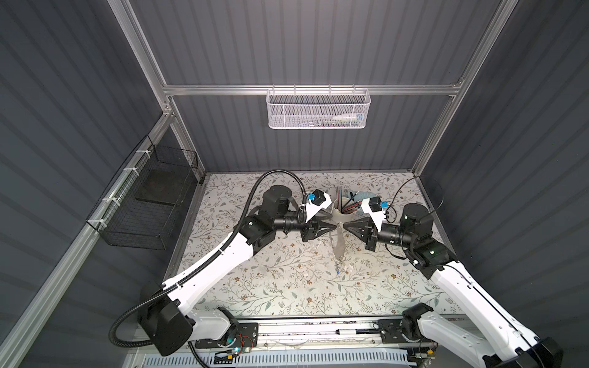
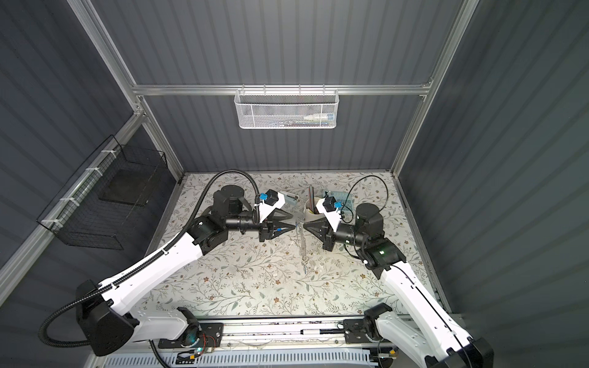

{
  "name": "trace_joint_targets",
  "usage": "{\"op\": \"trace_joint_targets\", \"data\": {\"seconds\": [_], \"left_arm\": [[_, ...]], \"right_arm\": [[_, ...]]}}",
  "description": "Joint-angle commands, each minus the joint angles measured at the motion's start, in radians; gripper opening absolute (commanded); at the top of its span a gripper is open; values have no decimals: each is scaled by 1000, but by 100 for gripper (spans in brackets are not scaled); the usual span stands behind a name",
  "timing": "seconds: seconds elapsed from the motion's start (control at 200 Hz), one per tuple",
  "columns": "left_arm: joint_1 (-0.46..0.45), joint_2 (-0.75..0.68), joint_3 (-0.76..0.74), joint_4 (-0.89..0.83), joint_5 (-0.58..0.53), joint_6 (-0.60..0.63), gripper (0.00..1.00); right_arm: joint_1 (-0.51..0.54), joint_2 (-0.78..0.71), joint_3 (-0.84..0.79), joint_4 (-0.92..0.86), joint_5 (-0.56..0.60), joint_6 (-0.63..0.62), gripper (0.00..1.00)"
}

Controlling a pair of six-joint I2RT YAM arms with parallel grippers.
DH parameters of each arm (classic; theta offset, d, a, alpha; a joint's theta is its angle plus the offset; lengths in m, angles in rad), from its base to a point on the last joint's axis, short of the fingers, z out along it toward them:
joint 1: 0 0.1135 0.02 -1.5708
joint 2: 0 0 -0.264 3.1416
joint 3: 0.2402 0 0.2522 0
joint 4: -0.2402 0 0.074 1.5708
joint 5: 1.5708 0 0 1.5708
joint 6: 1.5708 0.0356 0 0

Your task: Put the keys on the keyring

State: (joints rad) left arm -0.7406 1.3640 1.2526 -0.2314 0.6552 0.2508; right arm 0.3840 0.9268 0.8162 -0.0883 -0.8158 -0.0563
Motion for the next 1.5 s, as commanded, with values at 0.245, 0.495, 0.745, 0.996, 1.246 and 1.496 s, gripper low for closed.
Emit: {"op": "trace_joint_targets", "data": {"seconds": [0.245,0.495,0.745,0.996,1.246,1.496], "left_arm": [[1,78,149,-271,49,207,34],[1,111,213,-319,79,218,25],[-16,149,265,-391,81,254,24],[-35,168,286,-422,49,278,21],[-47,190,306,-456,10,292,17],[-57,188,313,-462,-5,294,6]], "right_arm": [[22,31,58,-120,-19,-124,0],[24,39,61,-115,-22,-121,0],[24,35,60,-106,-26,-110,0],[24,30,57,-96,-41,-94,0],[23,28,57,-89,-46,-80,0],[25,22,57,-91,-51,-74,0]]}}
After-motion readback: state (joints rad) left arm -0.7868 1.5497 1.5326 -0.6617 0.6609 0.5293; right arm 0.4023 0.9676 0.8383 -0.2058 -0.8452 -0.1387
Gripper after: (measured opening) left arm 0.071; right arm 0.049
